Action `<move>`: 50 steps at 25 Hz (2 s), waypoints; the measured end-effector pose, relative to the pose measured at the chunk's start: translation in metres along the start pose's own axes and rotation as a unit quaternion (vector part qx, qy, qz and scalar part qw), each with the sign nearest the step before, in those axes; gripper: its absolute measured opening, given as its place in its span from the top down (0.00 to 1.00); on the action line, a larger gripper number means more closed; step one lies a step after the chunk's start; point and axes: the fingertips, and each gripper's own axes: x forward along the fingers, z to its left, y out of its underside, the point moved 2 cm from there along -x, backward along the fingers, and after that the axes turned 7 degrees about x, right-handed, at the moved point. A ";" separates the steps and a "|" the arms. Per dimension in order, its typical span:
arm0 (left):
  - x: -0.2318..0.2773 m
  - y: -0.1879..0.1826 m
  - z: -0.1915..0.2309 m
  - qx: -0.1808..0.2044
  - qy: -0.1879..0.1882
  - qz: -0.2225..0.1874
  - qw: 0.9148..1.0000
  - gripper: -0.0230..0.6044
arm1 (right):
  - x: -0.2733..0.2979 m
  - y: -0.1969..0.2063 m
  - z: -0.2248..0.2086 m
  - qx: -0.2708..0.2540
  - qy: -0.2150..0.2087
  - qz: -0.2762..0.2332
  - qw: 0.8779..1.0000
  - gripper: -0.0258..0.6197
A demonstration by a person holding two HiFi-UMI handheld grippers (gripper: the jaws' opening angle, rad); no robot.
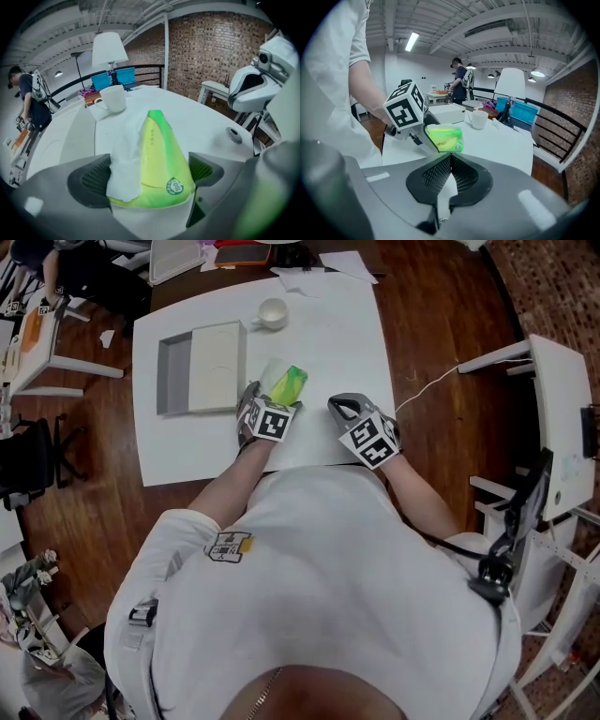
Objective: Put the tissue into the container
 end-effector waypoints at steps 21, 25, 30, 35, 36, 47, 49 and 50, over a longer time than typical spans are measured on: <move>-0.023 -0.018 0.008 -0.021 0.000 -0.053 0.998 0.44 | 0.010 -0.002 0.004 -0.005 -0.022 -0.004 1.000 0.96; -0.049 -0.040 0.018 -0.043 -0.002 -0.097 0.994 0.44 | 0.013 -0.011 0.004 -0.009 -0.018 -0.010 1.000 0.96; -0.082 -0.058 0.050 -0.072 -0.014 -0.150 0.986 0.44 | 0.020 -0.035 0.002 -0.018 -0.013 -0.024 0.999 0.96; -0.119 -0.049 0.106 -0.109 -0.056 -0.172 0.977 0.44 | 0.031 -0.062 0.019 -0.035 -0.024 -0.038 0.998 0.96; -0.125 -0.045 0.120 -0.116 -0.067 -0.175 0.975 0.44 | 0.034 -0.069 0.023 -0.040 -0.026 -0.042 0.998 0.96; -0.164 0.018 0.233 -0.168 -0.139 -0.166 0.962 0.44 | 0.069 -0.152 0.076 -0.085 -0.048 -0.082 0.992 0.96; -0.164 0.030 0.245 -0.172 -0.141 -0.160 0.962 0.44 | 0.078 -0.166 0.085 -0.094 -0.050 -0.086 0.991 0.96; -0.164 0.036 0.252 -0.174 -0.142 -0.157 0.962 0.44 | 0.083 -0.175 0.091 -0.100 -0.052 -0.088 0.990 0.96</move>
